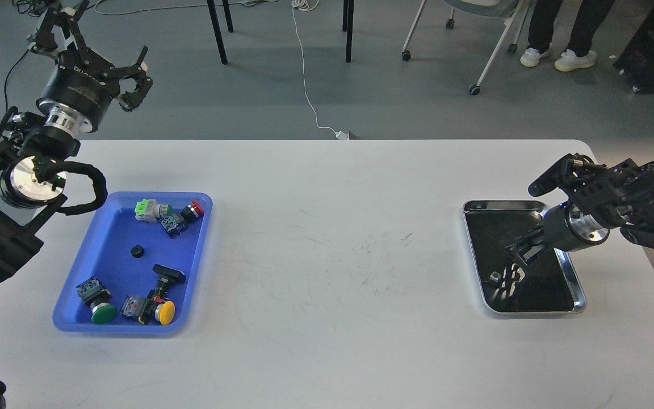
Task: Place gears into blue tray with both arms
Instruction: 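Grasp a second small black ring with the right gripper, then carry the second ring with the right gripper toward the table center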
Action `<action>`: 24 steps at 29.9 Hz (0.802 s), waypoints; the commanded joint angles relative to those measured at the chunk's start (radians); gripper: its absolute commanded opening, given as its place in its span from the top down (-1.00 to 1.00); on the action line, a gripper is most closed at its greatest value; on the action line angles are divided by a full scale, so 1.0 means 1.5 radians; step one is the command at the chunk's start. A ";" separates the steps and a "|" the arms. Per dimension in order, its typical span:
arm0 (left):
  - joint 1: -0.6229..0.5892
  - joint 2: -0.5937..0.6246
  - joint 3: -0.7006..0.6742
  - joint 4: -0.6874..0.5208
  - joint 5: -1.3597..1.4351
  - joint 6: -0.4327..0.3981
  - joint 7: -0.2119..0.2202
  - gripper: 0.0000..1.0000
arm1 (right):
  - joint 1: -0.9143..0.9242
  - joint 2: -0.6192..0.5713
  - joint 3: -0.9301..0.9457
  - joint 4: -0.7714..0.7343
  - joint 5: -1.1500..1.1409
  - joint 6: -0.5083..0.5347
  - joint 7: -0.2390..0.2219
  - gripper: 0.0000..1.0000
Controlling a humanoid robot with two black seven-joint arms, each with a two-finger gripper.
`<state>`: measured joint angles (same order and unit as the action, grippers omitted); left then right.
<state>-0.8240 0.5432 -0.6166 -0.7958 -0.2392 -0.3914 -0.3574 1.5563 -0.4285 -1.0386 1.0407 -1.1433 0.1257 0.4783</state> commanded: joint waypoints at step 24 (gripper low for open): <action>-0.002 0.009 0.002 -0.002 0.001 0.000 0.005 -0.96 | -0.078 0.286 0.090 -0.027 0.187 -0.102 0.007 0.77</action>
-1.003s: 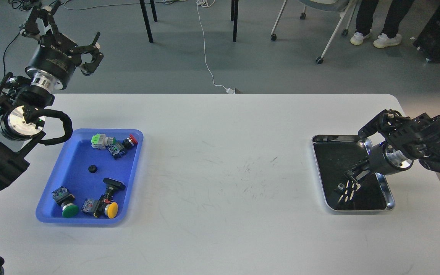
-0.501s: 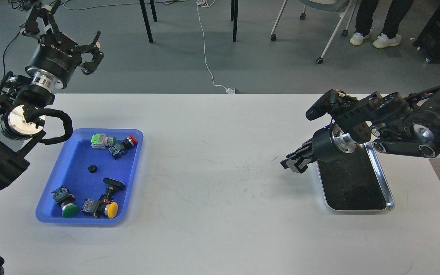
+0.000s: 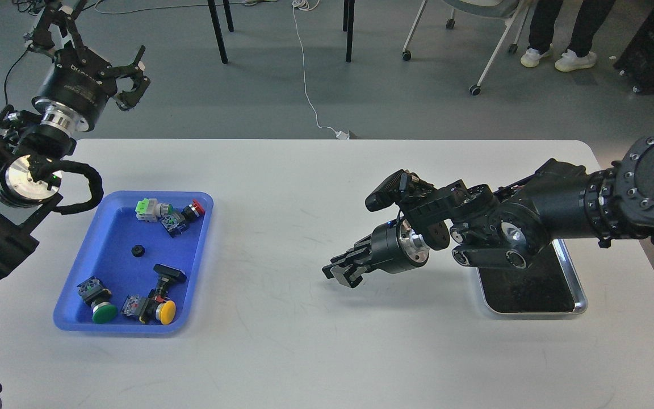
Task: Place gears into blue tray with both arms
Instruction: 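Carry the second ring with the right gripper toward the table center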
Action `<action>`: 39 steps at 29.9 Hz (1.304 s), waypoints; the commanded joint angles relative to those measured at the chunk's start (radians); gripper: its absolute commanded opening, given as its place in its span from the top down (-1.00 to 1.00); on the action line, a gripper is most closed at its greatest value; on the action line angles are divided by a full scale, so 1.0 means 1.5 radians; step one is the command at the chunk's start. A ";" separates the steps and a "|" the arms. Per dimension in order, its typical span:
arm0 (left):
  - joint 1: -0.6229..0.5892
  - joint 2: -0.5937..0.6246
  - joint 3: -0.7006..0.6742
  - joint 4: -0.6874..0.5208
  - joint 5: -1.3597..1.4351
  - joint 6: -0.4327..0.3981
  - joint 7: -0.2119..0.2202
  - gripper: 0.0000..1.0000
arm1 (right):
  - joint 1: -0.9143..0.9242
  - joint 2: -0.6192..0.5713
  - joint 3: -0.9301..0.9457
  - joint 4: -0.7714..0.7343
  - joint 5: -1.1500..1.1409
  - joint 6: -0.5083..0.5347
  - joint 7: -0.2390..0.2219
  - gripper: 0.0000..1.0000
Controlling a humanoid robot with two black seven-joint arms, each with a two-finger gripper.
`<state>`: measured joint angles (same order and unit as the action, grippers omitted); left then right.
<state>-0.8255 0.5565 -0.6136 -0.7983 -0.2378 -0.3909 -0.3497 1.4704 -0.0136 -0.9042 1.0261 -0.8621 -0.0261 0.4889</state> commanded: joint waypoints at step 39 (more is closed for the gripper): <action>-0.007 0.067 0.005 -0.037 0.031 0.002 0.030 -0.96 | -0.017 -0.188 0.247 -0.076 0.010 0.001 0.000 -0.93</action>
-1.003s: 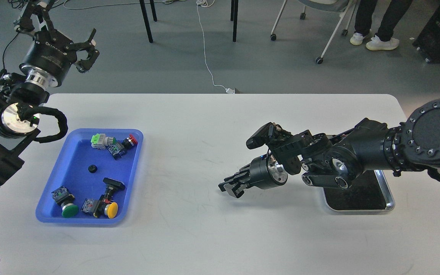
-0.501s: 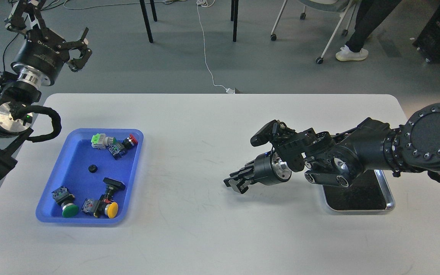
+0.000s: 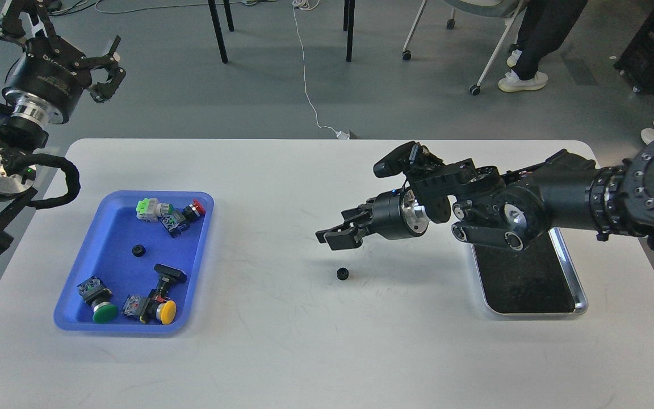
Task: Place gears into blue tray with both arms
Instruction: 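Carry the second ring with the right gripper toward the table center, then reach the left gripper toward the second ring on the table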
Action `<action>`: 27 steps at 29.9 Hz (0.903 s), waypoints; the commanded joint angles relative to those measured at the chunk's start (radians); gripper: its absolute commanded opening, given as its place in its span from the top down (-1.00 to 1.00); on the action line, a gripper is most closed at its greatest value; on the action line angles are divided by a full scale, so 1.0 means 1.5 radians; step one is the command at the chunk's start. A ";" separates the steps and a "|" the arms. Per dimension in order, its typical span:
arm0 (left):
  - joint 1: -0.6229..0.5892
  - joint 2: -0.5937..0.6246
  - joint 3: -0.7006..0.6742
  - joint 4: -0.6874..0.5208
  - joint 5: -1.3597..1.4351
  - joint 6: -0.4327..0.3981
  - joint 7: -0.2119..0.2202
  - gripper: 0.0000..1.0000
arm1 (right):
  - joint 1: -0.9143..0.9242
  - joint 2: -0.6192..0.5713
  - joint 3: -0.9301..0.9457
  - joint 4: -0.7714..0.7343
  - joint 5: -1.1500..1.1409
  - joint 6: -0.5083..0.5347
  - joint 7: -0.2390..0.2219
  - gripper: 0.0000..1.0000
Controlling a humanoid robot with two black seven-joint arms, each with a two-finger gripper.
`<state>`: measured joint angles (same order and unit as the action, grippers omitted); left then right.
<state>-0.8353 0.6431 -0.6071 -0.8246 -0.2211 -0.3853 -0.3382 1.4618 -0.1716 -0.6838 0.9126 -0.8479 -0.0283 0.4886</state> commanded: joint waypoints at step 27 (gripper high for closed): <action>-0.004 -0.027 0.078 -0.449 1.092 0.005 0.060 -0.95 | -0.303 -0.293 0.731 -0.043 0.543 0.008 -0.003 -0.97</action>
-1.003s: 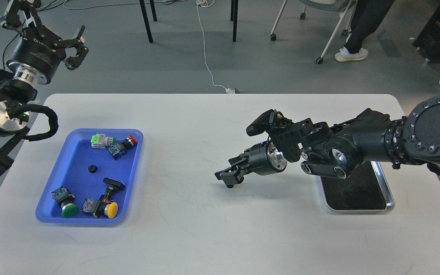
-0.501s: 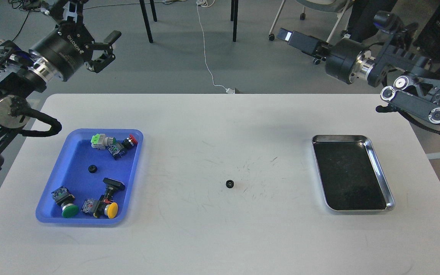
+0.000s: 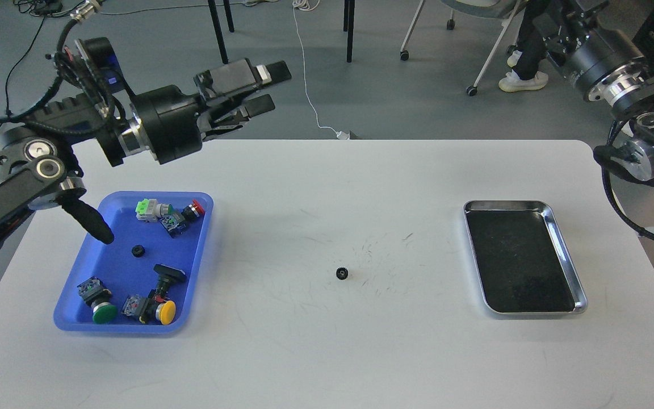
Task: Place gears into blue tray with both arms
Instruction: 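Reach the left gripper toward the second ring on the table, then grasp the second black ring with the left gripper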
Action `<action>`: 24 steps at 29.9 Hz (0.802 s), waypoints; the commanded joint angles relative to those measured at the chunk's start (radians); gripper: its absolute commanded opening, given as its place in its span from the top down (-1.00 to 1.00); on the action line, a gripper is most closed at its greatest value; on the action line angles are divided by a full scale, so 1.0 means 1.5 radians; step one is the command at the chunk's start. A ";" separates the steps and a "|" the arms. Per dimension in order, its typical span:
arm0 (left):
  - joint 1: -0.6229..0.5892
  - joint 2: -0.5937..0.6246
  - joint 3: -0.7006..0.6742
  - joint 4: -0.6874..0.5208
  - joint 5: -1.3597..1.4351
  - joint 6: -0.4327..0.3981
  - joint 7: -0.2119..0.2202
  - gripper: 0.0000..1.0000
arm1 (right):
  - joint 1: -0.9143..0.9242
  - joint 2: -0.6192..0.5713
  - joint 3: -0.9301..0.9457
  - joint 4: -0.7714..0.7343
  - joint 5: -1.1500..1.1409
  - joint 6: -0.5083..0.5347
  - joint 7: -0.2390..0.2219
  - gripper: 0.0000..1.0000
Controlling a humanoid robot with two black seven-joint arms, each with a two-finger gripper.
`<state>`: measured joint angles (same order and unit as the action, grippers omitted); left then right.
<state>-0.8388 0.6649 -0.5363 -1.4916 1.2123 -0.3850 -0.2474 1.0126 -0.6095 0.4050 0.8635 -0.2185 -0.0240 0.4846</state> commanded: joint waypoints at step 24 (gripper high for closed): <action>0.022 -0.319 0.225 0.210 0.646 0.110 0.032 -0.81 | -0.251 0.019 0.255 -0.006 0.299 0.229 -0.019 -0.98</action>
<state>-0.8121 0.1894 -0.2238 -1.2152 2.1785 -0.2366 -0.1993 0.6472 -0.5833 0.7808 0.8521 0.2302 0.3090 0.4550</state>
